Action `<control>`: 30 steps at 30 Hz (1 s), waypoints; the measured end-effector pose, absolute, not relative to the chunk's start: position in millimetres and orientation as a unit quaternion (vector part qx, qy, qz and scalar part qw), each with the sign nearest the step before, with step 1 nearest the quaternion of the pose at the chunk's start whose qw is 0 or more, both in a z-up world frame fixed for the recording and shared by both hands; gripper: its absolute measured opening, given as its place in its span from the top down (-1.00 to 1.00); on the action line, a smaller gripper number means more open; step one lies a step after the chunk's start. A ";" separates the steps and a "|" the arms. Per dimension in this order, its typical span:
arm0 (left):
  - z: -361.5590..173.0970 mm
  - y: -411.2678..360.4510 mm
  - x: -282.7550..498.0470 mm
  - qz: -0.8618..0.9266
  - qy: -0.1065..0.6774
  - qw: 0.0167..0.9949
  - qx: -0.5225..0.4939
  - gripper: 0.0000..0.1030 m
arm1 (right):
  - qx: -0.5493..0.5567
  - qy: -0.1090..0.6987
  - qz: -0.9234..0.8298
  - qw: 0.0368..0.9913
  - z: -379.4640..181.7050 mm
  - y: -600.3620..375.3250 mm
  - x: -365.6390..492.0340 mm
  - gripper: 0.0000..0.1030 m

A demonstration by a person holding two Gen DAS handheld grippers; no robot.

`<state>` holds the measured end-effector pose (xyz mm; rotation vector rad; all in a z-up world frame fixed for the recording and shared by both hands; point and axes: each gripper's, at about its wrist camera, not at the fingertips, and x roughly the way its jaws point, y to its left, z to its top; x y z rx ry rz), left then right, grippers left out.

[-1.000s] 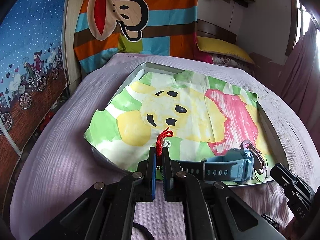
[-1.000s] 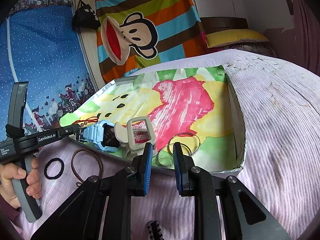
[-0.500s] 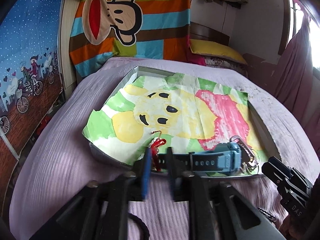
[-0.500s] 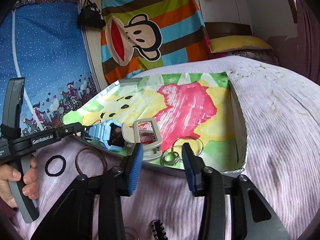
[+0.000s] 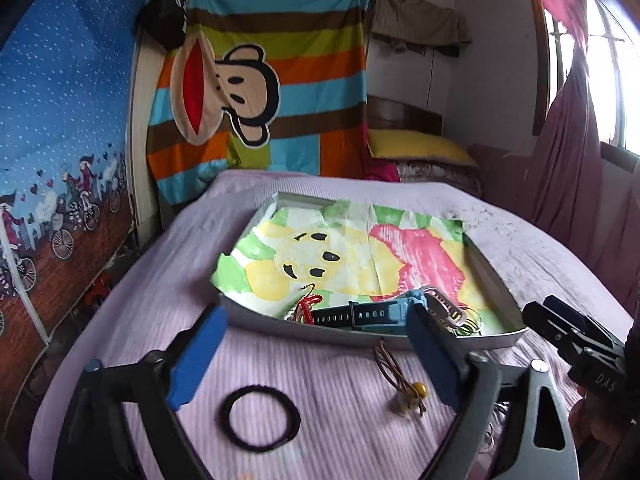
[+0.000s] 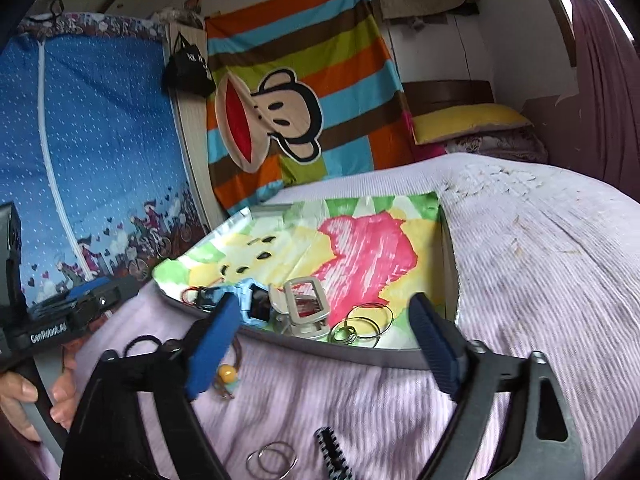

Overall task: Organize jewelry
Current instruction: 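Carry the red bracelet and small ring over the tray and open both tools, then move the right tool toward the double silver rings while the left tool approaches the black hair tie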

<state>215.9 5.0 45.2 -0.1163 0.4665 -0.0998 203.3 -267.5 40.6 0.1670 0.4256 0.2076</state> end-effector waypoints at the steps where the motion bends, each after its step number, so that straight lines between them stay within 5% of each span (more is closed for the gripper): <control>1: 45.9 6.4 210.0 -0.048 0.226 0.971 -0.060 -0.95 | 0.085 0.206 0.104 0.969 42.7 -268.7 197.9 -0.84; 4: 47.9 8.5 190.9 -0.049 0.209 0.974 -0.067 -1.00 | 0.087 0.191 0.110 0.971 50.4 -270.5 179.6 -0.97; 21: 58.4 12.0 110.3 -0.039 0.150 0.988 -0.024 -1.00 | 0.058 0.173 0.123 0.976 60.8 -261.0 115.3 -0.97; 30: 35.9 18.8 116.4 -0.029 0.192 0.981 0.010 -1.00 | 0.015 0.238 0.115 0.964 41.0 -244.5 123.9 -0.97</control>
